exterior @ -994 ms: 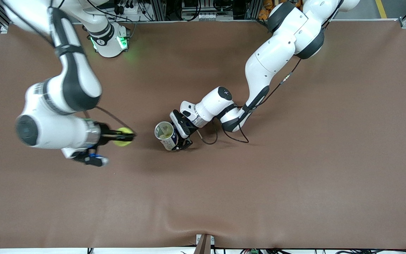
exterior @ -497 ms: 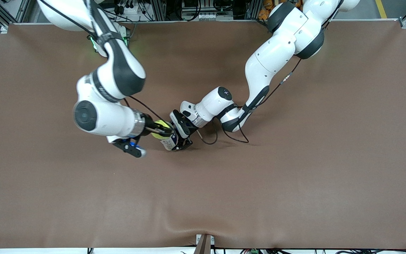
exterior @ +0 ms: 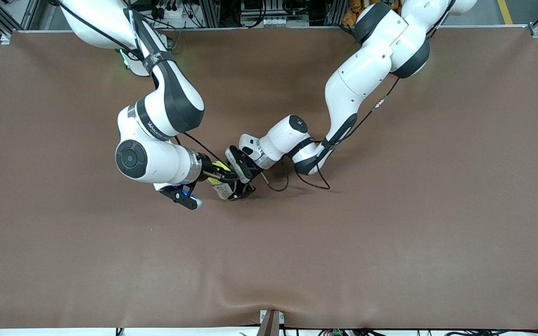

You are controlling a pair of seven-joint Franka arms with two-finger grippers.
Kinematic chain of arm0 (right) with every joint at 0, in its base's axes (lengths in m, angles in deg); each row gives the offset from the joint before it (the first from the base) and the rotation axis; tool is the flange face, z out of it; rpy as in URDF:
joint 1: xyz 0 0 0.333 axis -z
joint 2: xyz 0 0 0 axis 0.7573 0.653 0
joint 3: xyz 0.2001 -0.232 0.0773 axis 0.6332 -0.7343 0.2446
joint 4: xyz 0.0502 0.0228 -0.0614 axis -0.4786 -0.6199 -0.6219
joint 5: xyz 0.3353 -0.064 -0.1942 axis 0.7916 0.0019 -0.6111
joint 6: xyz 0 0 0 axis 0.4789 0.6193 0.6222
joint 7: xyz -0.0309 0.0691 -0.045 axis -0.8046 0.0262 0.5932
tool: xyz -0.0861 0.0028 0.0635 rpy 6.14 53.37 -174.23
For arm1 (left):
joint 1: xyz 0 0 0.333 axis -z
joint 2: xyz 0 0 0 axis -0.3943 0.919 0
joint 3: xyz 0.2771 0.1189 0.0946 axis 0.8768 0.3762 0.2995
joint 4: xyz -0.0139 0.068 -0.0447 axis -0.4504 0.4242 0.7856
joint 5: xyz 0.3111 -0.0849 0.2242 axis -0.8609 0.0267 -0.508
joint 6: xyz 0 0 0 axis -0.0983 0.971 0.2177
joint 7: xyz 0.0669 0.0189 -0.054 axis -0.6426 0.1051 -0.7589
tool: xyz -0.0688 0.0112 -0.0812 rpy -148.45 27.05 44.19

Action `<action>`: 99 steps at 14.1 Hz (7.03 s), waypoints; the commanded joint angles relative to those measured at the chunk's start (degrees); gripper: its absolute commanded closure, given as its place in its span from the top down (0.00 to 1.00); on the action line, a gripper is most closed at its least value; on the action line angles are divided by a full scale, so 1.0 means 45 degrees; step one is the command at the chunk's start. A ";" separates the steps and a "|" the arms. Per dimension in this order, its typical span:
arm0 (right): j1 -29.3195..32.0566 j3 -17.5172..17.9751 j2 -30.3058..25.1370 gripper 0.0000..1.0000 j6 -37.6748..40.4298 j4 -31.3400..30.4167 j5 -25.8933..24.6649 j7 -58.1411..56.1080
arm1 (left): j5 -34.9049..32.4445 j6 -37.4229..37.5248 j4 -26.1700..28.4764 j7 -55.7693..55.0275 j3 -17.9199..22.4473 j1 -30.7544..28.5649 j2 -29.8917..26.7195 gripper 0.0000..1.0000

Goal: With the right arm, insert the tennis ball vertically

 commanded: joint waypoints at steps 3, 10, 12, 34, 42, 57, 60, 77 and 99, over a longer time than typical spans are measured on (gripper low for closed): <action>0.0400 -0.0052 -0.0087 1.00 0.0202 0.0243 0.0051 -0.0111 | 0.0067 -0.0114 -0.0100 0.0070 0.0103 0.0036 0.0035 0.80; 0.2778 -0.0189 -0.0690 1.00 0.0671 -0.0223 -0.1918 -0.5553 | 0.0067 -0.0114 -0.0061 0.0070 0.0103 0.0036 0.0054 1.00; 0.3522 -0.0209 -0.1624 1.00 0.0768 -0.0925 -0.2601 -0.6495 | 0.0028 -0.0114 0.0017 -0.0065 0.0103 -0.0061 0.0034 1.00; 0.7139 0.0671 -0.7079 1.00 0.5182 -0.1672 -0.5379 -0.9910 | 0.0164 0.7456 0.4334 -0.1897 -0.0053 -0.2835 -0.5761 1.00; 0.7432 0.0612 -0.7099 1.00 0.5320 -0.1730 -0.5748 -1.0620 | 0.2115 1.4373 0.3552 -0.2762 -0.0034 -0.4141 -0.8926 1.00; 0.7158 0.0730 -0.7137 1.00 0.5417 -0.0930 -0.5515 -0.8901 | 0.4188 2.1855 0.2364 -0.2527 0.0044 -0.6878 -1.3813 1.00; 0.7100 0.0748 -0.7138 1.00 0.5456 -0.0910 -0.5515 -0.8901 | 0.4188 2.3181 0.1522 -0.2547 0.0025 -0.7345 -1.3813 1.00; 0.6905 0.0807 -0.7157 1.00 0.5651 -0.0890 -0.5555 -0.8920 | 0.5220 2.4380 0.1345 -0.2294 0.2308 -0.8460 -1.5531 1.00; 0.7178 0.0709 -0.7138 1.00 0.5905 -0.0695 -0.5594 -0.8920 | 0.5145 2.4359 0.2790 -0.1804 0.4791 -0.5979 -1.6548 1.00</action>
